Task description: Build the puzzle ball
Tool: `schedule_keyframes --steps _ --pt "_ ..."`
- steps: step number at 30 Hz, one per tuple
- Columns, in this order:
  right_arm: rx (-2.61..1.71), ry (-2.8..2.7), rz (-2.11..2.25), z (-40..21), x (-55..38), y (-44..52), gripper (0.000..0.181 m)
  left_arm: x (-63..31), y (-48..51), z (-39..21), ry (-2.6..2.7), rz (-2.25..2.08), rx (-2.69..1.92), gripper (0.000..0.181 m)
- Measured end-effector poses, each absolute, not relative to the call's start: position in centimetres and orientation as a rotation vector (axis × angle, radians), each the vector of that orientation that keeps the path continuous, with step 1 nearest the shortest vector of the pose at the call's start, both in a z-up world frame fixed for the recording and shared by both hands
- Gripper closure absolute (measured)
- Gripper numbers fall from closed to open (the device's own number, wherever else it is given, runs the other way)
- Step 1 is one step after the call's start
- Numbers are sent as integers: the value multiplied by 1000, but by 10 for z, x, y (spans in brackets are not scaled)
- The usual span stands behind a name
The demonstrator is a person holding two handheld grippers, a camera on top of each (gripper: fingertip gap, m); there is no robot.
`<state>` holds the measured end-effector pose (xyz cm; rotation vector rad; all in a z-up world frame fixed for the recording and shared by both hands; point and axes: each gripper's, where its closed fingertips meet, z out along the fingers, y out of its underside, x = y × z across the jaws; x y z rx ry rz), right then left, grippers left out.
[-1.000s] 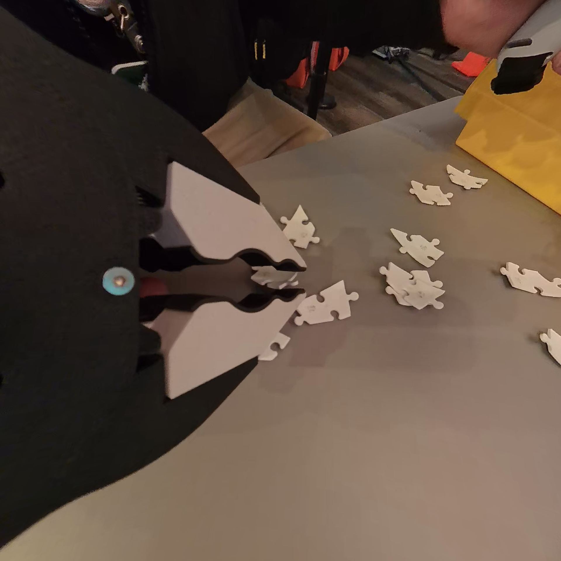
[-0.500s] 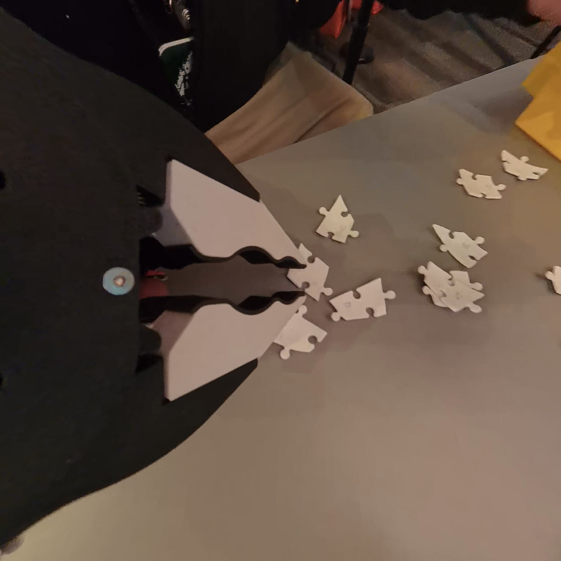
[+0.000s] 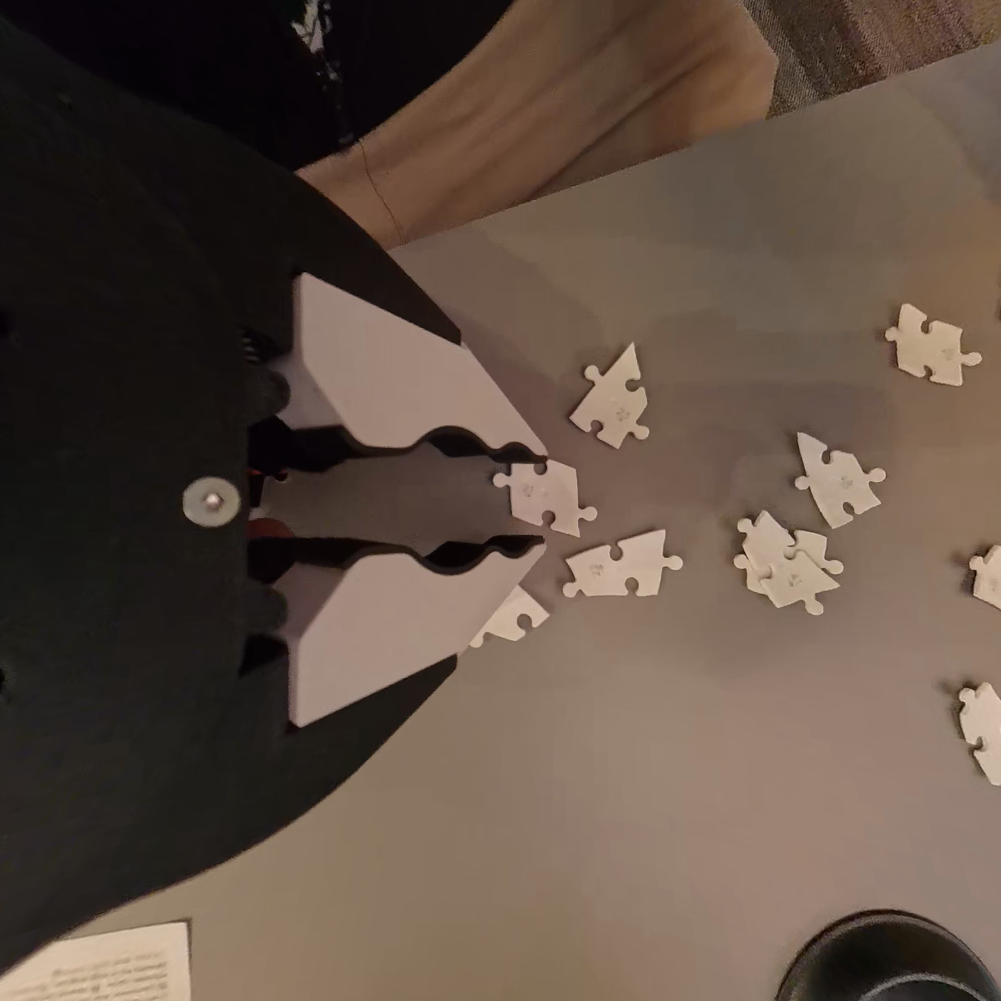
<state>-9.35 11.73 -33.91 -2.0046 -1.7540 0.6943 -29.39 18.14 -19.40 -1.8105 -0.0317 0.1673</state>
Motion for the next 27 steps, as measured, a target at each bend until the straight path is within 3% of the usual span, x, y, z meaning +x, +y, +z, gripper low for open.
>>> schedule_keyframes --steps 9,19,27 --pt "-1989 -1838 572 -350 -92 110 155 -291 182 -193 -24 164 -1809 178" --pt "-1594 -2179 424 -344 -99 120 155 -288 182 -189 -11 168 -1800 178" --pt "-1815 -2079 629 -341 -85 118 155 -288 182 -190 -8 171 -1801 178"
